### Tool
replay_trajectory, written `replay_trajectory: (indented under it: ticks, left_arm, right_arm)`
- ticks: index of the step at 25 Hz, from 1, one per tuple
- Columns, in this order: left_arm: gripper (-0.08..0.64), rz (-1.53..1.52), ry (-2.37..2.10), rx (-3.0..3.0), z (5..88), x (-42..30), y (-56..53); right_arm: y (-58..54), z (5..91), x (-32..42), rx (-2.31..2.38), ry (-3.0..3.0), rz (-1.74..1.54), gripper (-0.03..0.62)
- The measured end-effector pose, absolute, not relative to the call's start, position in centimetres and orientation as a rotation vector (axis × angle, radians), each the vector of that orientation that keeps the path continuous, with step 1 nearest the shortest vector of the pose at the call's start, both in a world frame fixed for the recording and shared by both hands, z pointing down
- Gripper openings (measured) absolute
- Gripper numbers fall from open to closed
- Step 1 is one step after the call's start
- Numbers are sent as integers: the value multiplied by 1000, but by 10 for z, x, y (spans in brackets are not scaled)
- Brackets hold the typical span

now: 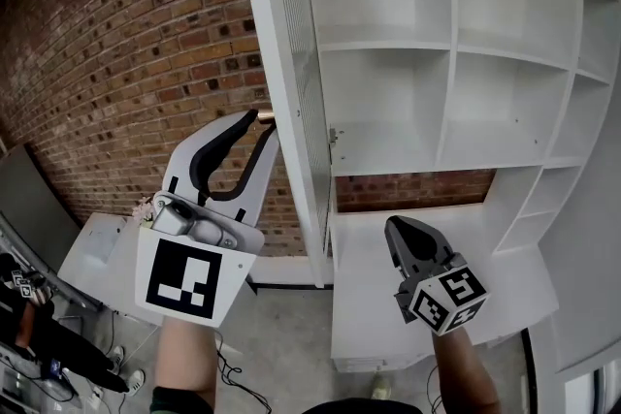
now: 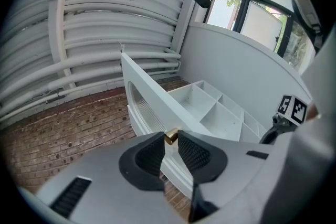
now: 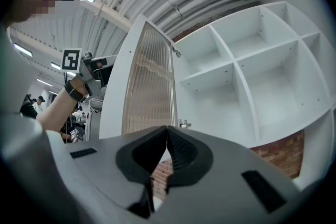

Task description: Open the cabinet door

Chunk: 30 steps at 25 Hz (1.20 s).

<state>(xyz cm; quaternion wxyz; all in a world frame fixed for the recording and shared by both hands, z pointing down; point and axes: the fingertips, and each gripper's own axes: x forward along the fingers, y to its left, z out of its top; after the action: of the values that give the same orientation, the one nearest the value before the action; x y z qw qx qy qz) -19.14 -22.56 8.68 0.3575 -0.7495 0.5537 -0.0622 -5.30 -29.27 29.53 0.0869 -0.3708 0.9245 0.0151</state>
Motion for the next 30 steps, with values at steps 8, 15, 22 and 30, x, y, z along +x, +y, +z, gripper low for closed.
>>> replay_trajectory:
  ticks: [8, 15, 22, 30]
  left_arm:
    - [66, -123, 1457, -1933, 87, -198, -222]
    - [43, -80, 1492, -1950, 95, -203, -211]
    - [34, -43, 1495, -2028, 115, -196, -197]
    - [25, -9, 1404, -2189, 160, -148, -185]
  right_arm:
    - [-284, 297, -57, -1106, 2767, 51, 4]
    - [-276, 300, -50, -1142, 2751, 39, 4]
    - [-265, 302, -38, -1179, 2736, 50, 3]
    - [-252, 309, -18, -1243, 2716, 82, 5]
